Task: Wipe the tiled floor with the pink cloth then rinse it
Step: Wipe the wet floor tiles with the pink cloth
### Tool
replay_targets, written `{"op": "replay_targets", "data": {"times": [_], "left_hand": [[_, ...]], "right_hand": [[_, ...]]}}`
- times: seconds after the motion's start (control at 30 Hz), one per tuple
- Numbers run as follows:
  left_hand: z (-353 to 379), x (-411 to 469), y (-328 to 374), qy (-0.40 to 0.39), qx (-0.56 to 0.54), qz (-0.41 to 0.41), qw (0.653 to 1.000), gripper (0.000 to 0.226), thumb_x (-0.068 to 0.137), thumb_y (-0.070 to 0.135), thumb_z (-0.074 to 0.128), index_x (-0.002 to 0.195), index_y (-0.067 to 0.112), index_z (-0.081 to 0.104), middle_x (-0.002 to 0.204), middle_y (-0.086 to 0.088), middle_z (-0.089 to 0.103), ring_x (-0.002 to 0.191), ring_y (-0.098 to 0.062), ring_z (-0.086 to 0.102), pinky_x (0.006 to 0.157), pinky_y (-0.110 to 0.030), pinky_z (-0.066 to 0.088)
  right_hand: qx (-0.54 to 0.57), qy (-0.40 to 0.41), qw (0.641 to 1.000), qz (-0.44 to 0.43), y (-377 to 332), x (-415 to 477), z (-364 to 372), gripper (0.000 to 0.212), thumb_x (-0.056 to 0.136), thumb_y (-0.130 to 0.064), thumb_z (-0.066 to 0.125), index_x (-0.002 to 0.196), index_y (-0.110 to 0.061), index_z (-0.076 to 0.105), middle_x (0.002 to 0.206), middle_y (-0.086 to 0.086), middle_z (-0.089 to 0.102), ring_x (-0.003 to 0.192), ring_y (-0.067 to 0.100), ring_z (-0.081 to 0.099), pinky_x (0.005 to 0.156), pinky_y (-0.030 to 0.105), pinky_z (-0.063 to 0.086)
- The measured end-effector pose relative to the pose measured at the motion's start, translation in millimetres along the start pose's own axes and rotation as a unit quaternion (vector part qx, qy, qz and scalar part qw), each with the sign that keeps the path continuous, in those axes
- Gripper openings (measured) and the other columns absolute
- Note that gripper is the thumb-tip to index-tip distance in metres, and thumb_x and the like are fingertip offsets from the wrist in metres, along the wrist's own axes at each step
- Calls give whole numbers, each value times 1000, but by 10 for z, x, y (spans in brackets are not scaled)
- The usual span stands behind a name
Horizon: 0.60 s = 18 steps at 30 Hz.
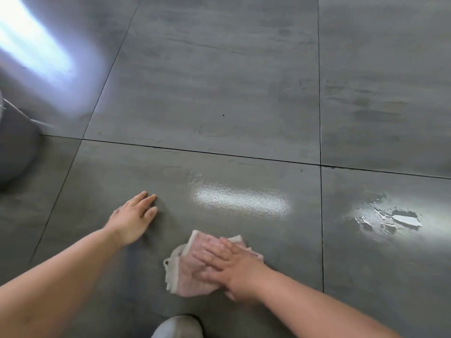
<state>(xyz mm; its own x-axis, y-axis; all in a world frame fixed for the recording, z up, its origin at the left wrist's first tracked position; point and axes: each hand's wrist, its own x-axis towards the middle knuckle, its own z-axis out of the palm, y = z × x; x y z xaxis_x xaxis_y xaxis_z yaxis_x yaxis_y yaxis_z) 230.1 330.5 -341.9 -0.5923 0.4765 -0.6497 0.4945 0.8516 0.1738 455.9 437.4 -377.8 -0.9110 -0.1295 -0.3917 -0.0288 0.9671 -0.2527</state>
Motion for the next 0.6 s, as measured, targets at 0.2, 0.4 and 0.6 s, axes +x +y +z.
{"op": "replay_targets", "data": {"times": [0.2, 0.4, 0.6], "left_hand": [[157, -136, 505, 29, 101, 97, 990, 55, 95, 36, 31, 145, 26, 8, 157, 2, 1, 145, -17, 0, 119, -33, 3], [310, -197, 1454, -32, 180, 263, 947, 62, 94, 40, 35, 144, 29, 0, 156, 3, -12, 145, -13, -6, 117, -28, 0], [531, -165, 1712, -62, 237, 262, 933, 69, 92, 48, 34, 144, 28, -6, 156, 5, -12, 144, -12, -9, 118, -30, -1]], "right_hand": [[157, 110, 912, 361, 913, -603, -115, 57, 93, -28, 31, 148, -26, 14, 158, 7, 0, 145, 23, -10, 115, 38, -5], [24, 82, 953, 291, 85, -1171, 651, 71, 57, -44, 39, 126, -32, 38, 137, 2, 37, 143, 33, 7, 110, 43, 6], [53, 149, 871, 466, 421, -2177, 940, 48, 84, -35, 32, 131, -23, 35, 134, 6, 45, 136, 28, 28, 110, 38, 15]]}}
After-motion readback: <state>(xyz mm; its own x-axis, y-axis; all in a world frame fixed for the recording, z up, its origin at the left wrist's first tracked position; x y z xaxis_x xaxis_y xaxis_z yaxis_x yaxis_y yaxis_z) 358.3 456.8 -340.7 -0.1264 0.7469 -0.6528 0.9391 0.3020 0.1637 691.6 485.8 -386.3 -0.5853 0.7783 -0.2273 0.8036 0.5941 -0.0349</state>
